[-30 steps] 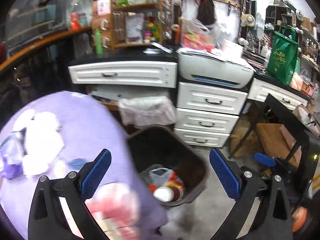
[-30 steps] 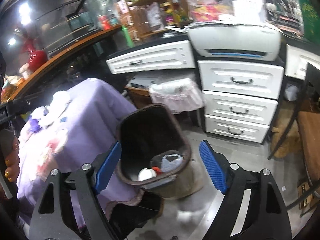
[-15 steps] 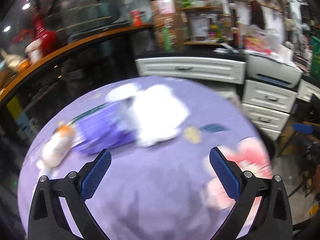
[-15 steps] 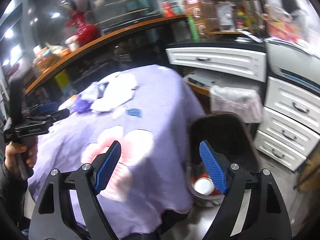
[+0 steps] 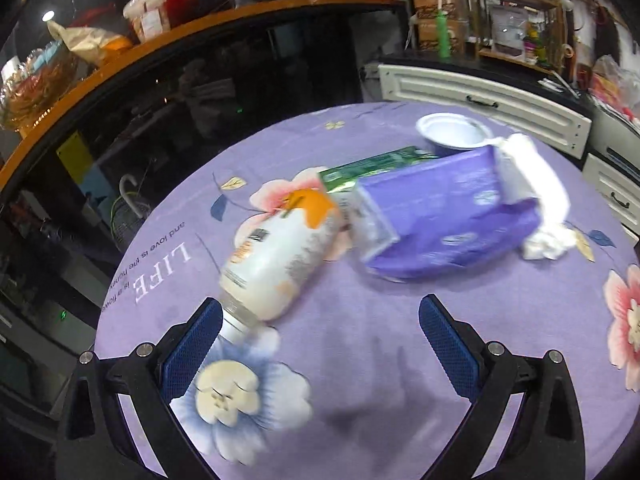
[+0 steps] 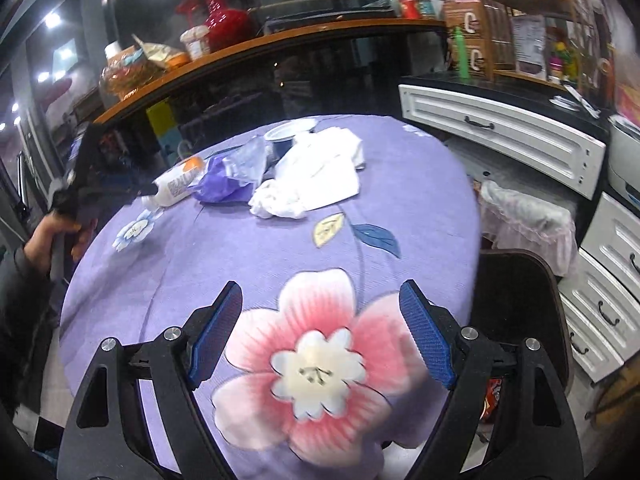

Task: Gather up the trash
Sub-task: 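Return to the table and grasp the white bottle with the left gripper, then lift the white bottle with the left gripper while the right grasps the purple package in clear bag, then carry the white bottle and purple package over the black bin with both grippers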

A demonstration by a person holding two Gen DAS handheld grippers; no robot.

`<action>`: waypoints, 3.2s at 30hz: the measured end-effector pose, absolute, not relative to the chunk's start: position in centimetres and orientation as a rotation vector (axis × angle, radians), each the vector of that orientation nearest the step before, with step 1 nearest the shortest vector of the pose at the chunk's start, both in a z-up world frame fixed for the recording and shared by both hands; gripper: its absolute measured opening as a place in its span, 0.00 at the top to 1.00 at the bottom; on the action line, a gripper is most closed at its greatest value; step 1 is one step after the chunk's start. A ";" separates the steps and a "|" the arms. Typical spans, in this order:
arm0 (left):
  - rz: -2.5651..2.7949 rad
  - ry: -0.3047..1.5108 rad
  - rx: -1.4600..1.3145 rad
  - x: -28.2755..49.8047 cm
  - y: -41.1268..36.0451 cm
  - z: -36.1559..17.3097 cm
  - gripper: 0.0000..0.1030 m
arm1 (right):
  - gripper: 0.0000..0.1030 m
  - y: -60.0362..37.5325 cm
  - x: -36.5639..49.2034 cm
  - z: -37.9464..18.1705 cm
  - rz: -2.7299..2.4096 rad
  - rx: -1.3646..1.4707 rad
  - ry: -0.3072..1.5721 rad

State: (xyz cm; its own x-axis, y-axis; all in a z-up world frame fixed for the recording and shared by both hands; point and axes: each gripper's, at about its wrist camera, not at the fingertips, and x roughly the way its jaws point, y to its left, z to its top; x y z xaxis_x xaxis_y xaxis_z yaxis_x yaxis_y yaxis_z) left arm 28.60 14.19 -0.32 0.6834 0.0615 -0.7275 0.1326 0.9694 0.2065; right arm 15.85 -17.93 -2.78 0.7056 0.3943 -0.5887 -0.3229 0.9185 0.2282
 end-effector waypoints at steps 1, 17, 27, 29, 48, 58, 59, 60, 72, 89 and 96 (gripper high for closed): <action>-0.039 0.845 0.251 29.7 14.8 -0.6 0.06 | 0.22 -17.4 16.3 -2.7 0.408 0.107 0.685; -0.073 1.041 0.479 37.7 14.4 -4.6 0.23 | 0.22 -3.4 23.9 1.0 0.610 -0.278 0.597; -0.068 1.047 0.424 37.1 15.5 -4.7 0.41 | 0.22 -2.9 31.5 0.4 0.611 -0.020 0.720; -0.064 1.031 0.407 37.0 15.8 -4.7 0.41 | 0.22 -2.6 32.5 -0.2 0.597 -0.017 0.744; -0.024 0.915 0.188 33.2 17.7 -3.4 0.41 | 0.72 -2.6 31.8 -1.4 0.659 0.090 0.752; 0.009 0.799 0.089 28.8 18.4 -1.0 0.41 | 0.72 -3.7 26.8 1.2 0.652 0.058 0.638; 0.012 0.791 0.082 28.2 18.3 -0.8 0.41 | 0.72 -4.1 26.3 1.3 0.648 0.053 0.628; 0.013 0.779 0.068 27.4 18.2 -0.6 0.41 | 0.72 -4.7 25.6 1.6 0.643 0.052 0.618; -0.114 0.698 0.020 21.1 11.4 0.6 0.41 | 0.72 -13.3 18.6 2.6 0.538 0.091 0.562; -0.391 0.640 0.025 17.4 -1.5 1.7 0.41 | 0.72 -26.7 11.8 0.6 0.271 0.229 0.542; -0.475 0.634 0.044 16.9 -6.3 1.6 0.41 | 0.72 -31.3 10.3 -1.4 0.129 0.236 0.546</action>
State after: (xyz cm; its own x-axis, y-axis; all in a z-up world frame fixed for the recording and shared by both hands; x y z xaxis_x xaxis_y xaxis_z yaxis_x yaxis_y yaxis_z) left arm 16.92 -6.32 1.56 0.7021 -0.4140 -0.5794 0.4403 0.8919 -0.1037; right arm 10.31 -31.28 -1.40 0.8475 0.1835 -0.4981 -0.0586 0.9649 0.2559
